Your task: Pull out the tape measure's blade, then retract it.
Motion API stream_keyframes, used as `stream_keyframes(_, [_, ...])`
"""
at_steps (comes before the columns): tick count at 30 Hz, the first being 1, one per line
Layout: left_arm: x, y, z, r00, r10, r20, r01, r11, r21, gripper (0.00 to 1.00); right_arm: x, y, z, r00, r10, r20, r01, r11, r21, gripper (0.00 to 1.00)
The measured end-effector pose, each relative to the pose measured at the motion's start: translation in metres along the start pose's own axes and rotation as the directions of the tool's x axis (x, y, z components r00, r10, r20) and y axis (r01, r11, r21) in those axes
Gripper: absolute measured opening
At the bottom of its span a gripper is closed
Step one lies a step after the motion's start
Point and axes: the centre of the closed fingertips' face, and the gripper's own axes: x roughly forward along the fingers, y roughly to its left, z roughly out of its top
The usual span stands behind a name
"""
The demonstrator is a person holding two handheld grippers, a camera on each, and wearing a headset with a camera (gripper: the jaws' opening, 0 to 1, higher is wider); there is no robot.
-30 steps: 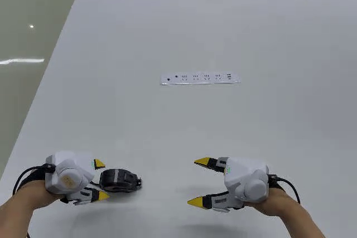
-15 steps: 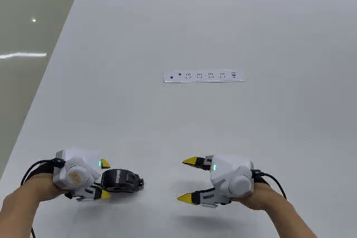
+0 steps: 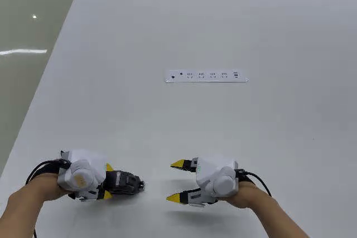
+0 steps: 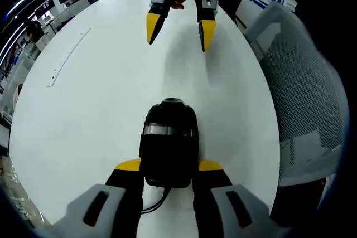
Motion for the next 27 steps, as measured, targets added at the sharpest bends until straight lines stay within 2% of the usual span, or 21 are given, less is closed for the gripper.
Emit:
stream_keyframes(7, [0.001,-0.001,0.0,1.0,-0.006,0.006,0.006,1.0,-0.002,0.3,0.018,-0.003,0.008,0.9997,0.02,0.016,-0.02,1.0,0.001,0.42])
stream_keyframes(19, [0.0,0.001,-0.002,0.9996,0.016,0.023,-0.015,1.0,-0.017,0.29,0.045,0.005,0.005,0.9964,0.085,-0.002,-0.085,0.996,-0.008,0.37])
stream_keyframes(27, [0.001,0.001,-0.002,0.9991,0.008,0.041,-0.006,0.999,-0.032,0.28,0.057,0.005,0.004,0.9945,0.105,-0.006,-0.105,0.994,-0.018,0.33])
